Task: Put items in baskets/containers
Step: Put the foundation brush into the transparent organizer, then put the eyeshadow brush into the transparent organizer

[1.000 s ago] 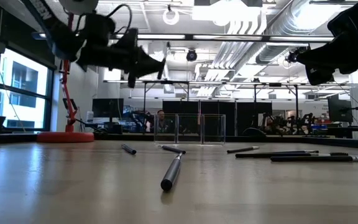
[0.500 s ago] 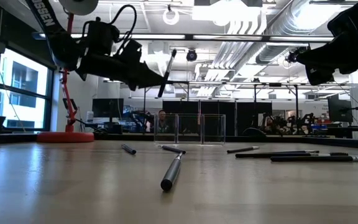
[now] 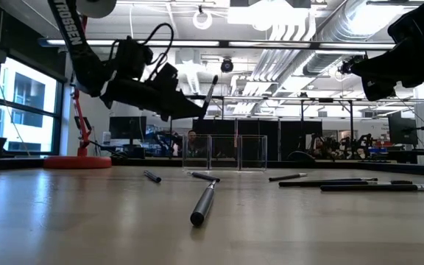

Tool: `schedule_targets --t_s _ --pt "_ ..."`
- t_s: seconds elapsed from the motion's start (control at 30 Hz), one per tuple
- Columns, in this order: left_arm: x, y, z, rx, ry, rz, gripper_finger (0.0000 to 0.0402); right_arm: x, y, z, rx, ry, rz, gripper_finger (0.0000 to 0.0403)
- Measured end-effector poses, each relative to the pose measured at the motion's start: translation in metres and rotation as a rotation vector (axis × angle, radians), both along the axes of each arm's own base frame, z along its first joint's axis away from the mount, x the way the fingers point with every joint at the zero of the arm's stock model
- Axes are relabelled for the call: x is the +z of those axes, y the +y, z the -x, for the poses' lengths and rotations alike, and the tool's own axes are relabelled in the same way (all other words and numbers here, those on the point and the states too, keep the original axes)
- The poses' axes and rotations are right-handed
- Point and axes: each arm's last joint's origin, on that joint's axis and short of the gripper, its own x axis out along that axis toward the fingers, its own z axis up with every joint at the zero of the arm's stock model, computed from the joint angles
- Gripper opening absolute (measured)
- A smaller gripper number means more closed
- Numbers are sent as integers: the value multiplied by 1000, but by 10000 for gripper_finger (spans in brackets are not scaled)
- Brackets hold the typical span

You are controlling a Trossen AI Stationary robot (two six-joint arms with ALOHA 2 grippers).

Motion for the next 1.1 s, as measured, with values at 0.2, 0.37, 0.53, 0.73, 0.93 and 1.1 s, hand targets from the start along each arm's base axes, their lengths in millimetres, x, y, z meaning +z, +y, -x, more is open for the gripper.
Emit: schedule_targets --t_s 0.2,0.37,0.53,0.73,0.93,1.1 --pt "-7 2 -4 0 30 20 47 0 0 0 0 0 0 0" --pt "-12 2 -3 1 73 43 65 0 0 0 -1 0 0 0" --pt "-16 2 -2 39 114 58 74 0 0 0 0 0 0 0" --pt "-16 2 -2 45 111 72 76 0 0 0 0 0 0 0" --pt "-16 2 -2 45 108 80 76 0 0 0 0 0 0 0" --pt "-3 1 0 20 63 65 77 0 0 0 -1 0 0 0"
